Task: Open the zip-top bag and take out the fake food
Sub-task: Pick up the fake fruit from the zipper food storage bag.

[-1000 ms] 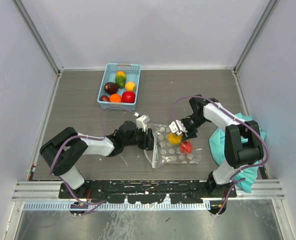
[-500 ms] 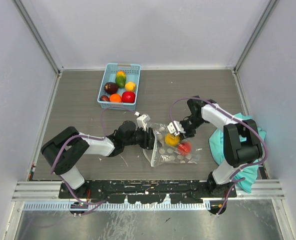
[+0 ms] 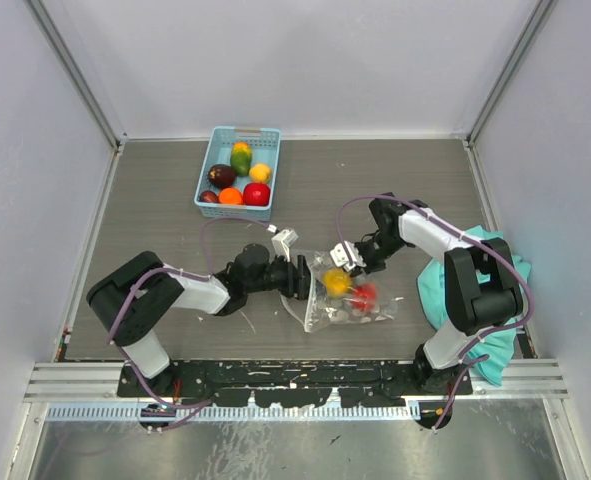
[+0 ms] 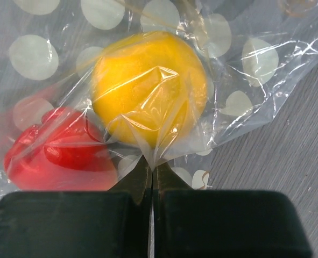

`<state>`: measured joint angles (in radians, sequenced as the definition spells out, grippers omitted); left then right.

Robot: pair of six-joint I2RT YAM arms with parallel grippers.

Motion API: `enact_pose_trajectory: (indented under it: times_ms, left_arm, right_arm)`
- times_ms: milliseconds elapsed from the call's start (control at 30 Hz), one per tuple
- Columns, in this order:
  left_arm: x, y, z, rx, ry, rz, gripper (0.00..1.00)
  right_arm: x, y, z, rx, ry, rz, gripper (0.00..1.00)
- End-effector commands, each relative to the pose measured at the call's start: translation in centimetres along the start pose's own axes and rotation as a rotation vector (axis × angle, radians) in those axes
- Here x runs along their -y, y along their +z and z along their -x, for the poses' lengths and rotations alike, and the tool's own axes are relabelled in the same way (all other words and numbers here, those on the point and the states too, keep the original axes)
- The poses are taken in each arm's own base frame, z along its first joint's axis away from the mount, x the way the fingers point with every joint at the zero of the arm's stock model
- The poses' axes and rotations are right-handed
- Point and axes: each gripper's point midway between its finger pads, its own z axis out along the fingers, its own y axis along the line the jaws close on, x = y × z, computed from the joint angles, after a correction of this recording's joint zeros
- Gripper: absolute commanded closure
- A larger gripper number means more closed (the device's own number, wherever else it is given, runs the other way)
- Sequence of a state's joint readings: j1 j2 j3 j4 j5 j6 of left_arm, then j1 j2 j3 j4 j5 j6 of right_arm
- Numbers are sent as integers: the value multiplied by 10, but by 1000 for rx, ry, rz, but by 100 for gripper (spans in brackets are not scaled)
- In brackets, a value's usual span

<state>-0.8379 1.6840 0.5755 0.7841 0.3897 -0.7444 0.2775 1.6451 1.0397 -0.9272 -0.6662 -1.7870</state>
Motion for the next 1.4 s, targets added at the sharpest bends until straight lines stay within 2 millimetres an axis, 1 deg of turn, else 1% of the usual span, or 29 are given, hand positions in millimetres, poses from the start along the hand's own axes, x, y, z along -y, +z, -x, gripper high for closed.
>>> enact_pose_trajectory:
  times_ms: [0,67,167,267,333,433,500,600,667,767,833,900,1067,1167,1267,1367]
  left_arm:
    - [9,2,5,25,91,-37,37]
    - [9,1,0,9,146,-11,35]
    - [8,-1,-7,-4,264,29,35]
    - [11,-3,-9,18,394,33,34]
    - [15,-5,-7,46,459,21,33]
    - [22,-9,-2,100,545,-16,33]
    - [27,-13,2,133,589,-40,33]
    - [30,-16,5,162,621,-54,33]
    - [29,-17,3,156,624,-56,33]
    - [25,-18,-4,141,625,-56,33]
    - [23,-20,-7,141,630,-60,33]
    - [21,-22,-10,139,635,-64,34]
    - [24,-15,-19,114,689,-91,34]
    - [23,-10,-21,118,747,-81,34]
    - [19,-4,-23,121,780,-67,34]
    - [17,2,-22,130,817,-60,33]
  right_arm:
    - [1,-1,26,84,-26,-14,99]
    - [-2,1,29,95,-16,6,98]
    - [-9,1,34,119,20,52,91]
    - [-11,-1,37,128,48,64,83]
    - [-9,-5,39,120,57,48,78]
    - [-4,-12,42,105,58,15,66]
    - [-2,-18,44,93,55,-3,62]
    - [-1,-26,47,71,46,-29,55]
    - [-1,-31,49,60,34,-46,48]
    - [-7,-36,57,78,1,-45,37]
    - [-13,-34,63,97,-16,-36,32]
    - [-16,-27,64,83,-27,-20,31]
    - [-9,-12,51,12,-15,-23,31]
    - [-8,-7,41,-21,0,-9,35]
    - [-12,0,32,-44,9,6,37]
    - [-18,6,29,-49,10,22,38]
